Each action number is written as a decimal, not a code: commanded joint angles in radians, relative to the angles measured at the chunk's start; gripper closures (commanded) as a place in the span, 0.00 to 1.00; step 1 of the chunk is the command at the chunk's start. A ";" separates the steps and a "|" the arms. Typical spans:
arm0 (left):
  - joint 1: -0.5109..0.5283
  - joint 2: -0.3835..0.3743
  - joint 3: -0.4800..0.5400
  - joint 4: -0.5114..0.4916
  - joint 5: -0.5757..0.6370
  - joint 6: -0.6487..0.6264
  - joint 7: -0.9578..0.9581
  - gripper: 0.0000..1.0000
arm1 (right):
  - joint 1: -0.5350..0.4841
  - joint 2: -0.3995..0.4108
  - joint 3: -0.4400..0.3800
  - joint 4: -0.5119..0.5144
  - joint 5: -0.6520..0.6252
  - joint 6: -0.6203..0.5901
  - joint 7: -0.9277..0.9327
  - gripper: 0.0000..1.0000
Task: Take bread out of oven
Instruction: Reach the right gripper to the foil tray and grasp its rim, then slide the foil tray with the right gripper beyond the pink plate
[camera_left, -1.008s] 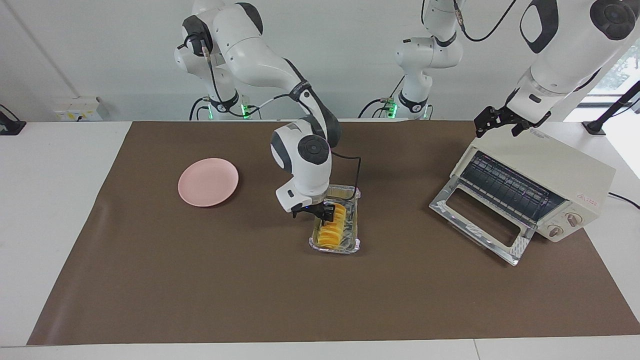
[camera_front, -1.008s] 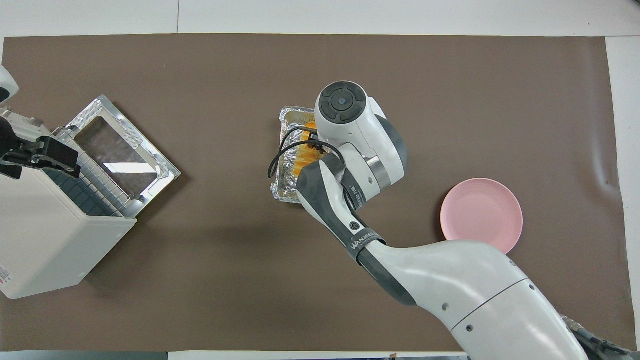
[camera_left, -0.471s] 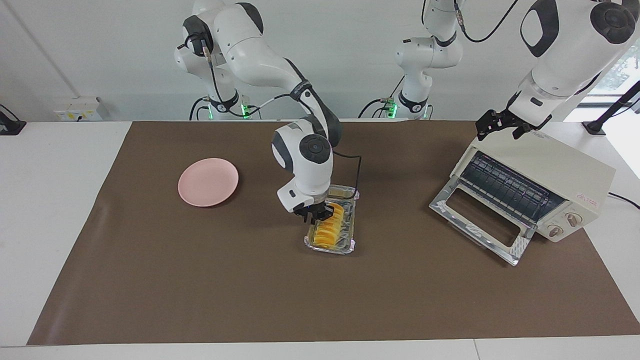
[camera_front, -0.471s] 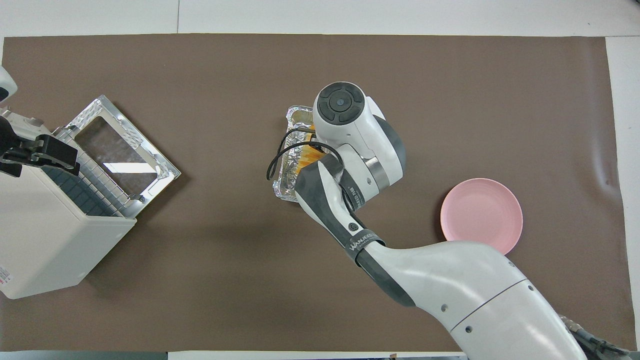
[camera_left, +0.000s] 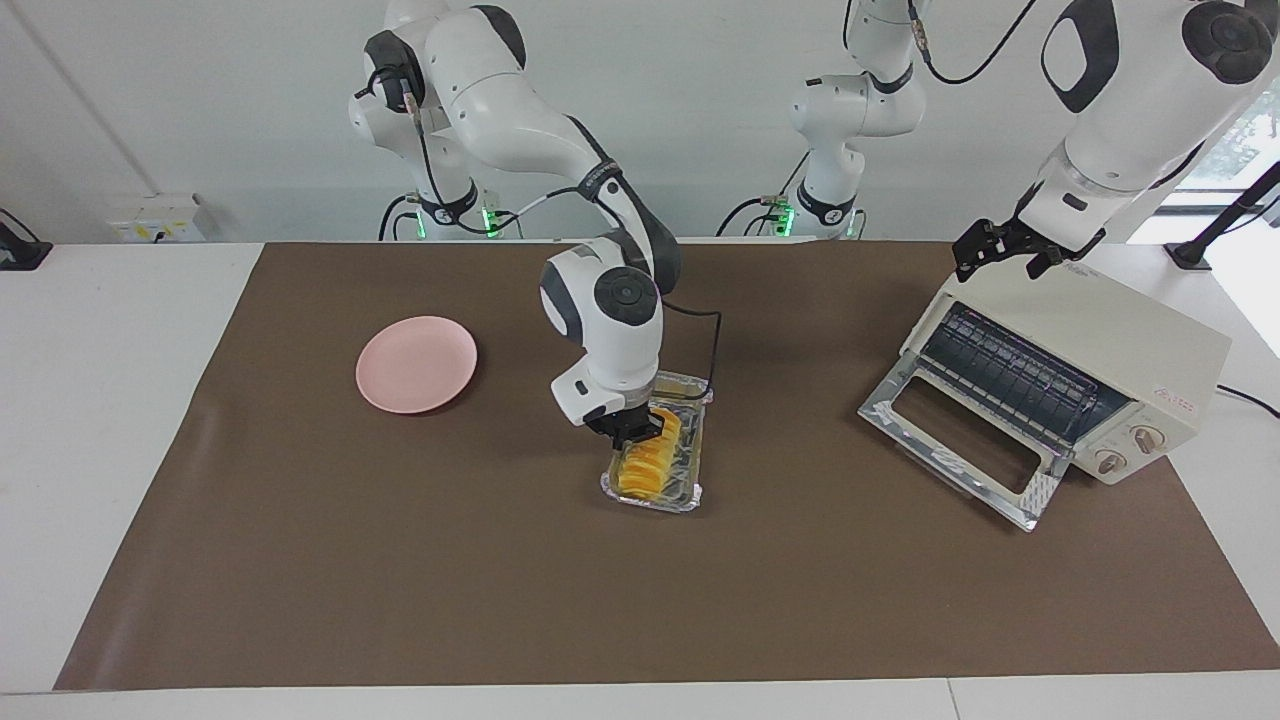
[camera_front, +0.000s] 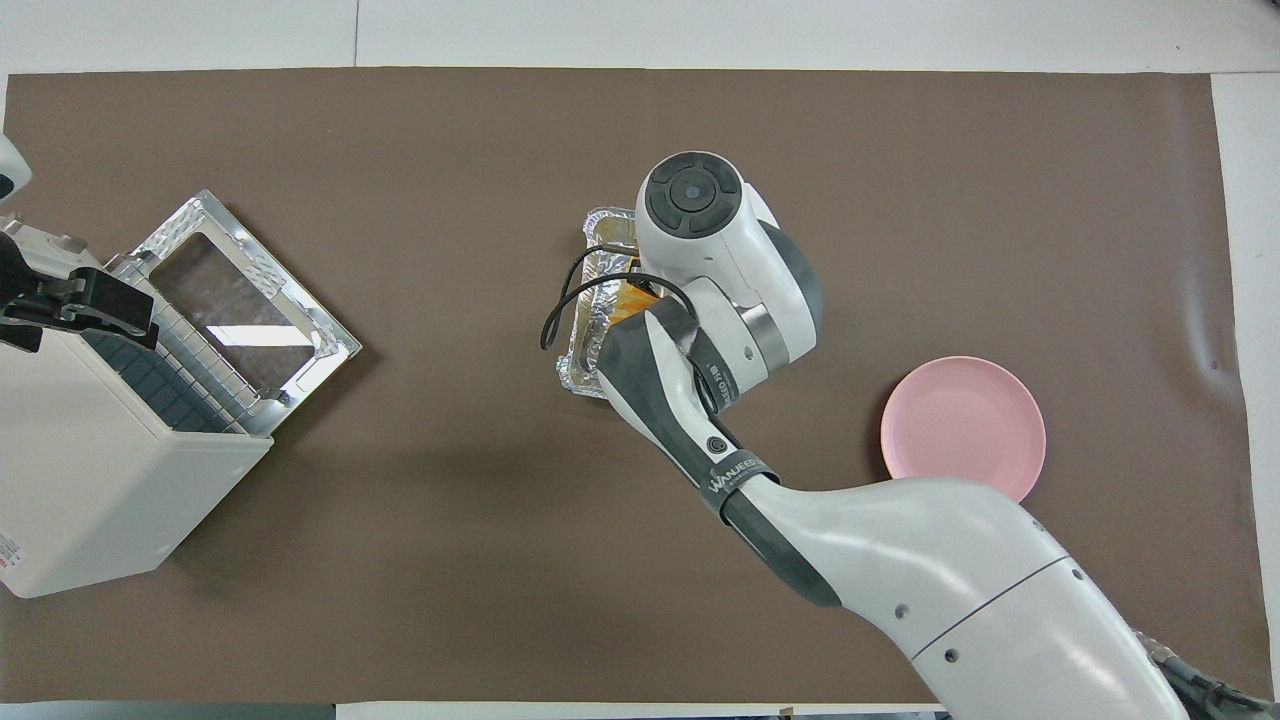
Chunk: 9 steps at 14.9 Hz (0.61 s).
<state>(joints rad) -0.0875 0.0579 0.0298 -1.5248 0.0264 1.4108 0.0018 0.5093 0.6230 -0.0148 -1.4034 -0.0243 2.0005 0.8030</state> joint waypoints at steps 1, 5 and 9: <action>-0.005 -0.036 0.004 -0.038 -0.013 0.022 0.003 0.00 | -0.093 -0.005 0.006 0.118 0.059 -0.121 -0.112 1.00; 0.003 -0.036 0.004 -0.038 -0.013 0.022 0.003 0.00 | -0.225 -0.014 0.004 0.179 0.081 -0.160 -0.295 1.00; 0.003 -0.036 0.004 -0.038 -0.013 0.022 0.003 0.00 | -0.337 -0.014 -0.001 0.167 0.083 -0.134 -0.526 1.00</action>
<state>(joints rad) -0.0873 0.0533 0.0308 -1.5247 0.0264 1.4115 0.0018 0.2248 0.6042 -0.0244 -1.2345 0.0394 1.8498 0.3877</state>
